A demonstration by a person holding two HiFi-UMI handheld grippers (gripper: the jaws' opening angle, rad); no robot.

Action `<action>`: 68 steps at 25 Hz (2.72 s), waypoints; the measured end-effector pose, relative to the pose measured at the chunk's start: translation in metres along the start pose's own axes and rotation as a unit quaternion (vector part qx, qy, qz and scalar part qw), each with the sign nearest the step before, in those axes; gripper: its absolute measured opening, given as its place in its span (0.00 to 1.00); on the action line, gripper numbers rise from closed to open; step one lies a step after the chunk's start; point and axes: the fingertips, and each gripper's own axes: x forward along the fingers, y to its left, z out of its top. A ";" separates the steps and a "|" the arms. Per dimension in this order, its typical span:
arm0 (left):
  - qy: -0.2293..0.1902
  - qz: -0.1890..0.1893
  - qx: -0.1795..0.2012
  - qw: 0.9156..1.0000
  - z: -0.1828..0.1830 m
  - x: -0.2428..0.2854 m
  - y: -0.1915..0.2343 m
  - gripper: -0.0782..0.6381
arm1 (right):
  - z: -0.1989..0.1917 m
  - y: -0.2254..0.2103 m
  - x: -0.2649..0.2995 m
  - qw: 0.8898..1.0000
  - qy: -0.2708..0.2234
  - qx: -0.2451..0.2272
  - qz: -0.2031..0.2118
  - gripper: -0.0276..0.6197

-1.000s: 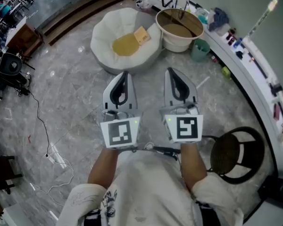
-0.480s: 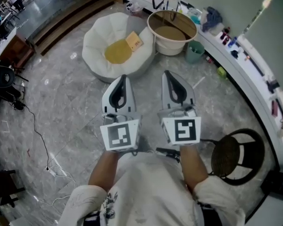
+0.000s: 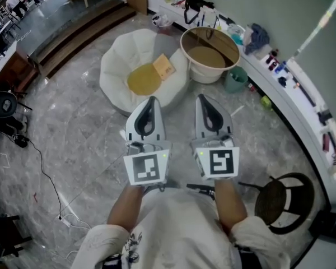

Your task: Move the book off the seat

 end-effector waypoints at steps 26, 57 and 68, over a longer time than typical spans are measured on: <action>0.037 0.009 0.002 0.999 -0.056 0.269 0.003 0.11 | -0.063 -0.159 0.219 0.999 0.007 0.037 0.014 0.05; 0.065 0.067 -0.021 0.995 -0.129 0.473 0.120 0.11 | -0.131 -0.186 0.466 0.996 0.060 -0.006 0.060 0.05; 0.077 0.065 -0.034 0.994 -0.159 0.528 0.202 0.11 | -0.152 -0.149 0.561 0.994 0.086 -0.029 0.059 0.05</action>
